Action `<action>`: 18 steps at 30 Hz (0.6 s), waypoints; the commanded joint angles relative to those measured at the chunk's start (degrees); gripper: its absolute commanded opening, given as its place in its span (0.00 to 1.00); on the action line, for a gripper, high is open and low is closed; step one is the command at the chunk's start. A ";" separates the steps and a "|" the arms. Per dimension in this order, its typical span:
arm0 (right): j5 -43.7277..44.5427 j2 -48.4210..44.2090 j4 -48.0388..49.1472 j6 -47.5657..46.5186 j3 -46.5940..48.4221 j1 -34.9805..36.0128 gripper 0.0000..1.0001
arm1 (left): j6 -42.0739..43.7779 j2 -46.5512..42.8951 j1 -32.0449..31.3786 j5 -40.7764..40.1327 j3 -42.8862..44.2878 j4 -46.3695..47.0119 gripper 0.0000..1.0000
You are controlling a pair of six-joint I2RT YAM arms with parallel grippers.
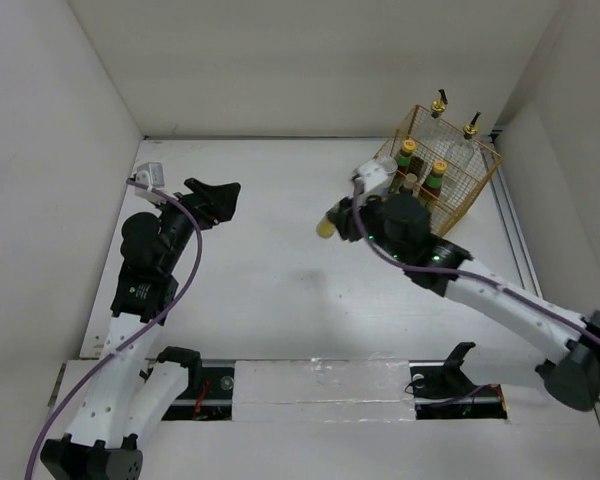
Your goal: Organize the condiment bottles
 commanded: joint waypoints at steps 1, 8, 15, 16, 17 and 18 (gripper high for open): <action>16.10 -11.25 1.23 0.90 -0.34 -4.74 0.24 | -0.47 1.39 0.37 3.12 -0.36 4.07 1.00; 20.44 -18.93 -5.98 3.19 -3.77 -18.27 0.24 | 1.19 10.44 -0.25 10.32 3.06 1.08 1.00; 13.32 -13.59 -3.61 5.38 -3.08 -30.66 0.23 | 6.02 15.45 -1.91 5.33 6.93 -4.71 1.00; 12.70 -12.44 -2.83 5.39 -3.07 -31.46 0.23 | 6.64 16.59 -1.91 4.62 6.93 -6.46 1.00; 12.70 -11.47 -2.21 5.39 -3.07 -32.77 0.23 | 7.17 16.60 -1.91 3.22 7.63 -7.18 1.00; 12.00 -10.67 -1.69 5.91 -2.37 -33.31 0.21 | 8.22 17.38 -1.91 2.42 8.16 -7.88 1.00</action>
